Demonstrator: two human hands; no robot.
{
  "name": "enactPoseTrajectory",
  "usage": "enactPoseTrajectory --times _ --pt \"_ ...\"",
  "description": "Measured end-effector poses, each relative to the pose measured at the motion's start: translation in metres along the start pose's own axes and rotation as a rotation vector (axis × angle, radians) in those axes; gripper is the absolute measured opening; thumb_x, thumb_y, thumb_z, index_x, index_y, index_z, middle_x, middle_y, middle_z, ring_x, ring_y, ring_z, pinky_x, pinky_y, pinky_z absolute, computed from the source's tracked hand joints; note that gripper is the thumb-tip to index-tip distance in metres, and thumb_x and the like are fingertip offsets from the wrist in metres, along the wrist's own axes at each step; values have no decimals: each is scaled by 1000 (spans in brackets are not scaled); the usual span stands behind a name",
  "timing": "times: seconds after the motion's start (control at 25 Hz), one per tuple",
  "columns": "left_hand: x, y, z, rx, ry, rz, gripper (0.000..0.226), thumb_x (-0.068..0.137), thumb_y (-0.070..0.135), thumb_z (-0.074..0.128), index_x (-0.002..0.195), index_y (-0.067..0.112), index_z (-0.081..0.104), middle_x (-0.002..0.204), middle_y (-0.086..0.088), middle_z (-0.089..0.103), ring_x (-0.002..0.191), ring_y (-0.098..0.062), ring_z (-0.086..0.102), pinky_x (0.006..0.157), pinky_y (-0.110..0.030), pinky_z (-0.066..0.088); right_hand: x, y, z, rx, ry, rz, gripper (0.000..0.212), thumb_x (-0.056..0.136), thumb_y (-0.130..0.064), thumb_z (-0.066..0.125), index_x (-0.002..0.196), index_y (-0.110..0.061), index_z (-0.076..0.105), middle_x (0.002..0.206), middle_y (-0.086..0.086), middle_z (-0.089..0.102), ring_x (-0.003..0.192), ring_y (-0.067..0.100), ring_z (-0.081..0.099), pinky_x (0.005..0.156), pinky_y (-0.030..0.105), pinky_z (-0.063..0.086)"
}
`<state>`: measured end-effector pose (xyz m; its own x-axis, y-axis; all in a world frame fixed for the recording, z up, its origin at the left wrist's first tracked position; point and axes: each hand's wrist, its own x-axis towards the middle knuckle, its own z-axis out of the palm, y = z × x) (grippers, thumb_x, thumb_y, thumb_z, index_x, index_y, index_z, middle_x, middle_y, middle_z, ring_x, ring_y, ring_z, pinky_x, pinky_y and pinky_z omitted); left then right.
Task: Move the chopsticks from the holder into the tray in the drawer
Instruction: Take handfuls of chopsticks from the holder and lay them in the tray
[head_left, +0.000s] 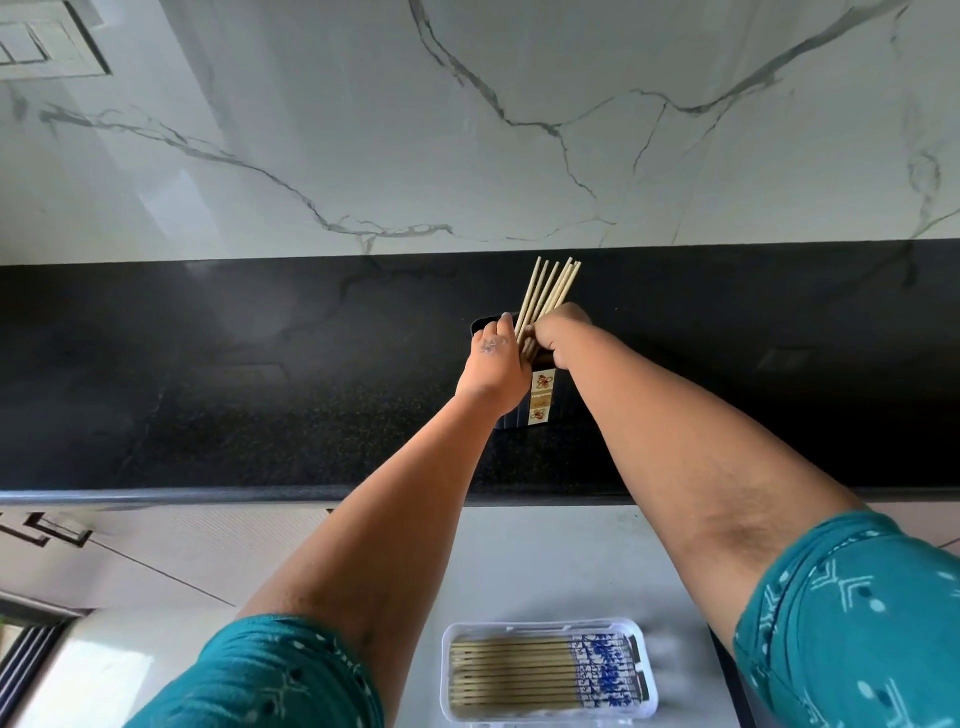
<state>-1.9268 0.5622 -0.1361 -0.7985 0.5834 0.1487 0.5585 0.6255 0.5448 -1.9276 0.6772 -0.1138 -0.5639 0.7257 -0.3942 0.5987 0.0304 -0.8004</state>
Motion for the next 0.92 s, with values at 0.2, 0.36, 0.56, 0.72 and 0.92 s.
enactPoseTrajectory --times 0.2,0.36,0.56,0.72,0.92 --pt "-6 2 -5 21 62 -6 65 93 21 54 146 4 21 144 -16 38 135 -30 30 111 -39 30 -19 -8 -24 -23 132 -203 32 89 -21 68 114 -4 60 101 5 61 90 23 64 47 23 40" --pt "-23 19 -11 -31 54 -40 71 92 33 55 146 4 20 145 -16 36 137 -30 27 110 -40 31 -45 -19 -59 -20 183 -301 34 91 -23 65 120 -5 58 118 12 64 102 28 68 69 30 56" --pt "-50 71 -29 -152 214 62 62 92 34 54 142 4 31 140 -15 43 129 -29 37 106 -39 35 -108 -34 -101 -3 260 -458 31 95 -25 58 118 -5 53 118 13 64 101 29 68 83 43 59" --pt "-100 101 -17 -407 220 99 19 98 23 40 106 8 48 94 -14 62 83 -30 58 69 -47 49 -162 -2 -124 109 205 -491 26 93 -30 59 111 -10 56 109 10 69 92 23 71 77 41 61" --pt "-192 84 48 -757 -50 -182 28 98 14 42 124 8 51 106 -8 63 92 -17 58 78 -36 48 -194 109 -77 -169 40 -302 23 94 -27 55 111 -11 57 116 11 65 103 30 64 84 35 51"
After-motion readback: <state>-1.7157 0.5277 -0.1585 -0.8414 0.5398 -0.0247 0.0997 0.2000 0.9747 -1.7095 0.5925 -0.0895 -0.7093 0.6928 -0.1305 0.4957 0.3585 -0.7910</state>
